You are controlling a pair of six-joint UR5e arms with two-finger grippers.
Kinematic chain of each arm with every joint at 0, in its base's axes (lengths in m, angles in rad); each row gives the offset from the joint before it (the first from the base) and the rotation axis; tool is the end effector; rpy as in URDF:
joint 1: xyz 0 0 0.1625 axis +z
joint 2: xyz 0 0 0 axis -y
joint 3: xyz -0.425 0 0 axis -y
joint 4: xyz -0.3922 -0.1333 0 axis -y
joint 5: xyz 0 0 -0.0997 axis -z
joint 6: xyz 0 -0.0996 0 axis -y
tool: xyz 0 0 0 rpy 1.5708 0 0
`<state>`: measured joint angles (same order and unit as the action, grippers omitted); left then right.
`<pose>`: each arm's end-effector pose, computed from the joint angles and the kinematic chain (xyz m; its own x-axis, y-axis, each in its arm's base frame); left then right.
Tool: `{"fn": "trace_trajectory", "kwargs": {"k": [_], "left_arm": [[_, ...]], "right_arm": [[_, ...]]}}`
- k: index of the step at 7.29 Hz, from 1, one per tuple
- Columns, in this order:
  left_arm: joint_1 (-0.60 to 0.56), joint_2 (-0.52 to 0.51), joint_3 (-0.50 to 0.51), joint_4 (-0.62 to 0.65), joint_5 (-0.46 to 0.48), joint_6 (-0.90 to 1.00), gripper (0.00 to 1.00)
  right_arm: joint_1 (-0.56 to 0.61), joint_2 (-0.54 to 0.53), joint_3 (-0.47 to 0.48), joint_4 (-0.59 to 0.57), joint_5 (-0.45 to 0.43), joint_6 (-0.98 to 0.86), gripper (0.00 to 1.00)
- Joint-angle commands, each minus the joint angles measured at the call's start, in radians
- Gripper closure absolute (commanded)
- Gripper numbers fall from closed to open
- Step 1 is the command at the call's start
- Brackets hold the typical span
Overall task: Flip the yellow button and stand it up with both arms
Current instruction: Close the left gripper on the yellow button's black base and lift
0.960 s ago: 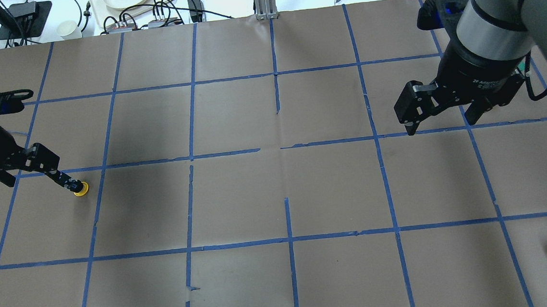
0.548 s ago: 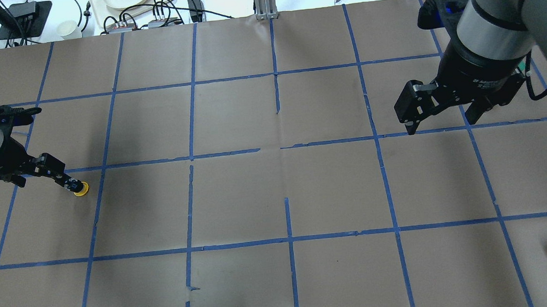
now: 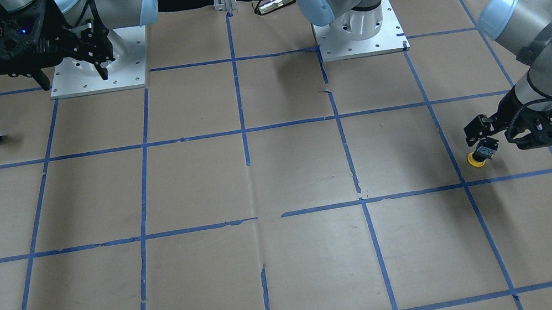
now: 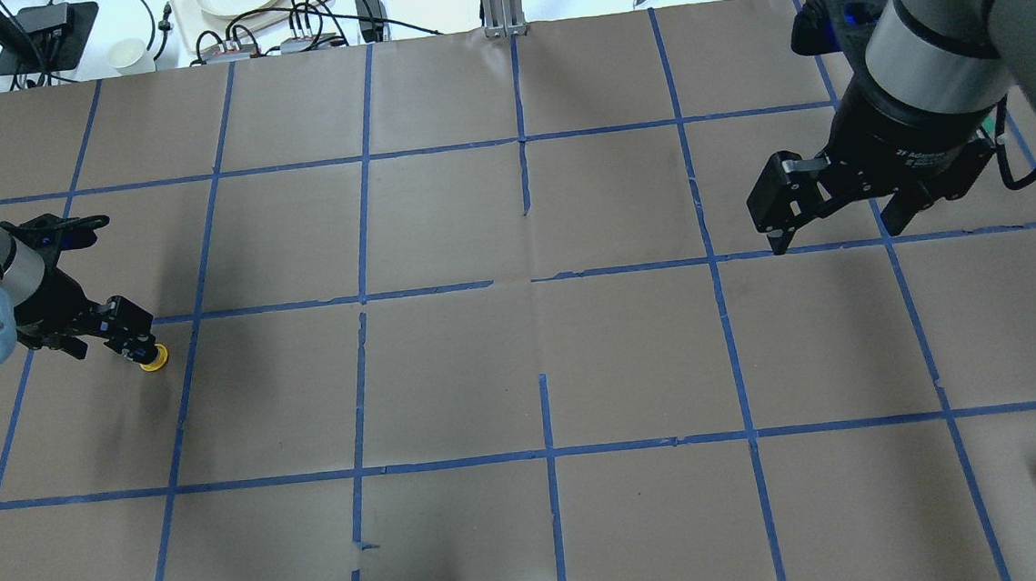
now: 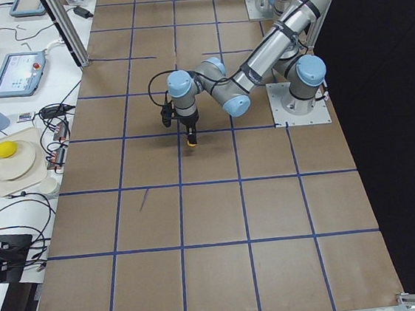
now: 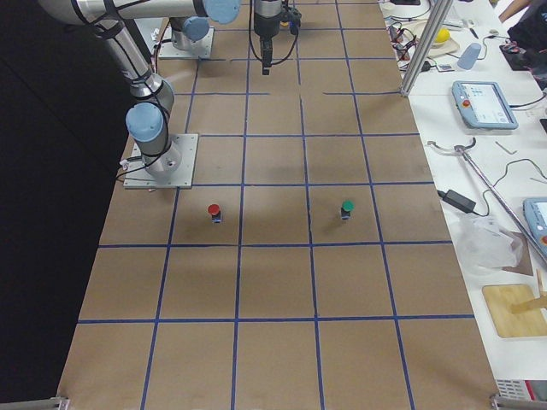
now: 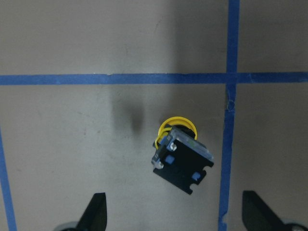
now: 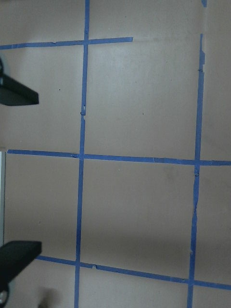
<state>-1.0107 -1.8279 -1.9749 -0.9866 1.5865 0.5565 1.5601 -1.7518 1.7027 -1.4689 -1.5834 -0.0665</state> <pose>0.1590 -0.5015 0.2257 -0.9996 -0.0040 0.0273 -0.0020 0.9973 0.0736 0.1277 -0.4109 0.4951 -0.9984 -0.0563 0.0091 -0.0558 0.9970 0.0535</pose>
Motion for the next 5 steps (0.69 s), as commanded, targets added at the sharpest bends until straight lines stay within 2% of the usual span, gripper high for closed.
{"fn": "trace_trajectory", "kwargs": {"k": [1, 2, 3, 5], "left_arm": [[-0.002, -0.016, 0.01, 0.002, -0.028, 0.003, 0.01], [-0.002, -0.016, 0.011, 0.002, -0.026, 0.006, 0.01], [-0.002, -0.017, 0.011, 0.002, -0.025, 0.003, 0.16], [-0.002, -0.017, 0.008, 0.04, 0.001, 0.002, 0.71]], "right_arm": [[0.0, 0.0, 0.0, -0.001, -0.001, 0.001, 0.0], [0.0, 0.0, 0.0, -0.001, -0.001, 0.001, 0.0], [0.0, 0.0, 0.0, -0.001, 0.0, 0.001, 0.0], [0.0, 0.001, 0.0, -0.001, 0.0, 0.001, 0.0]]}}
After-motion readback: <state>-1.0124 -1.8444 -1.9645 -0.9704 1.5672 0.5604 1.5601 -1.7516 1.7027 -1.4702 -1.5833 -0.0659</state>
